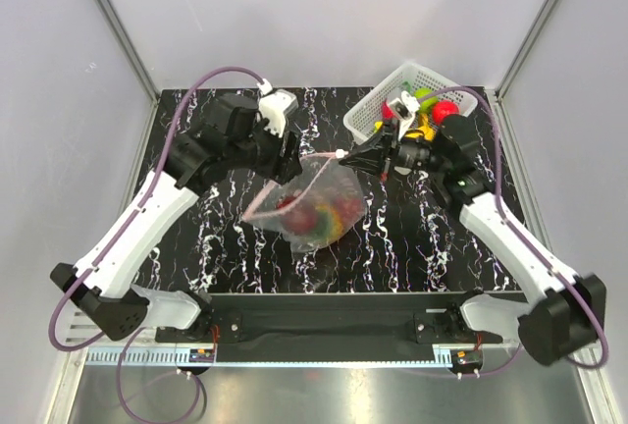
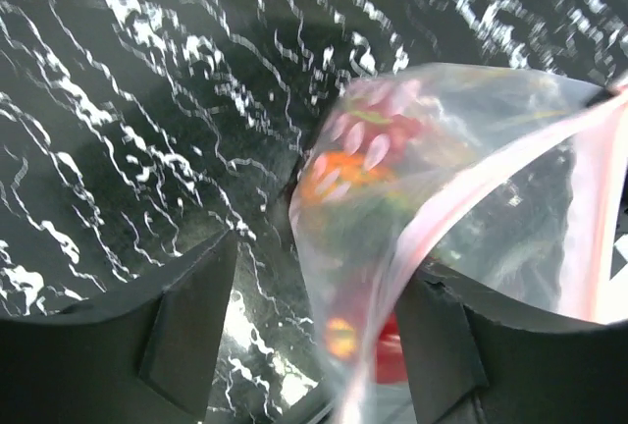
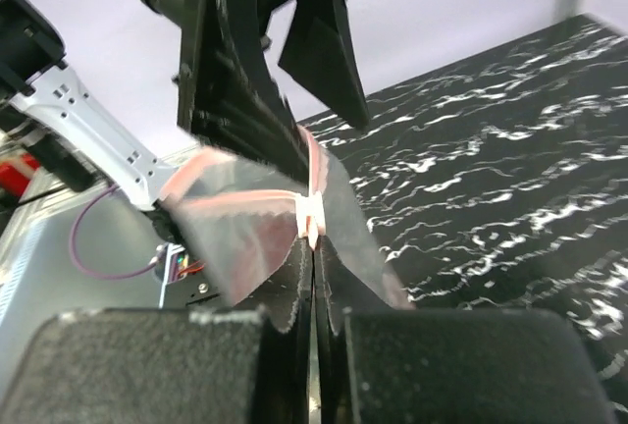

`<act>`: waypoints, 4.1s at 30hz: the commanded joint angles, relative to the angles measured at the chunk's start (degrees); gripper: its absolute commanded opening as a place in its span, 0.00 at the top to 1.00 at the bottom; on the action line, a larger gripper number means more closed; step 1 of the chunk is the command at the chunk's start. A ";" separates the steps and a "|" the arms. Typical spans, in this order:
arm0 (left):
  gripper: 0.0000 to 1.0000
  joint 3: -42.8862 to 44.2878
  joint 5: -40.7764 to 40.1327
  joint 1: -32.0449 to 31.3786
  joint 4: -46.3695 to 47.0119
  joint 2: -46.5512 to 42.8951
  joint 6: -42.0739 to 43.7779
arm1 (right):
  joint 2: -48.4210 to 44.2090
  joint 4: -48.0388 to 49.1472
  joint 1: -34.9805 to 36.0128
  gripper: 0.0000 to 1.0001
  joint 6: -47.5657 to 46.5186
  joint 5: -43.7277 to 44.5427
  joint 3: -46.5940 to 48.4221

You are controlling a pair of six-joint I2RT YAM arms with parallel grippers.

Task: Place the food in the zip-top bag and seal the zipper
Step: Zip the zipper food storage bag at the center of the board.

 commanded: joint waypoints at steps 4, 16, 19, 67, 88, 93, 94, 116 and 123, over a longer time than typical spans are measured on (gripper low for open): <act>0.29 10.11 5.45 0.39 5.21 -1.76 1.16 | -9.12 -18.94 -0.13 1.00 -6.28 9.75 2.11; 0.11 2.58 15.12 -3.99 22.42 -3.26 10.28 | -29.23 -25.63 -0.13 1.00 -4.62 16.52 -12.55; 0.11 0.13 19.00 -7.06 24.61 -4.22 21.80 | -32.40 -26.79 -0.13 1.00 -4.09 15.99 -14.49; 1.00 -1.91 18.47 -17.27 19.44 4.83 37.73 | -36.11 -31.10 -0.13 0.68 -2.68 18.63 -11.94; 0.65 -3.67 18.73 -17.27 20.32 2.37 38.34 | -34.25 -24.76 -0.13 1.00 -1.54 19.68 -16.86; 0.31 -2.71 22.59 -17.19 21.20 2.19 35.80 | -35.58 -25.29 -0.04 1.00 -2.50 17.93 -16.95; 0.31 -2.18 23.56 -17.19 20.94 2.71 35.36 | -35.58 -25.46 -0.13 1.00 -2.59 18.10 -16.95; 0.49 13.56 34.73 -17.36 14.26 15.64 24.81 | -36.19 -23.71 -0.04 1.00 -6.20 16.17 -17.04; 0.62 13.91 34.64 -17.27 13.38 16.61 25.69 | -36.11 -23.53 -0.04 1.00 -6.20 15.90 -17.22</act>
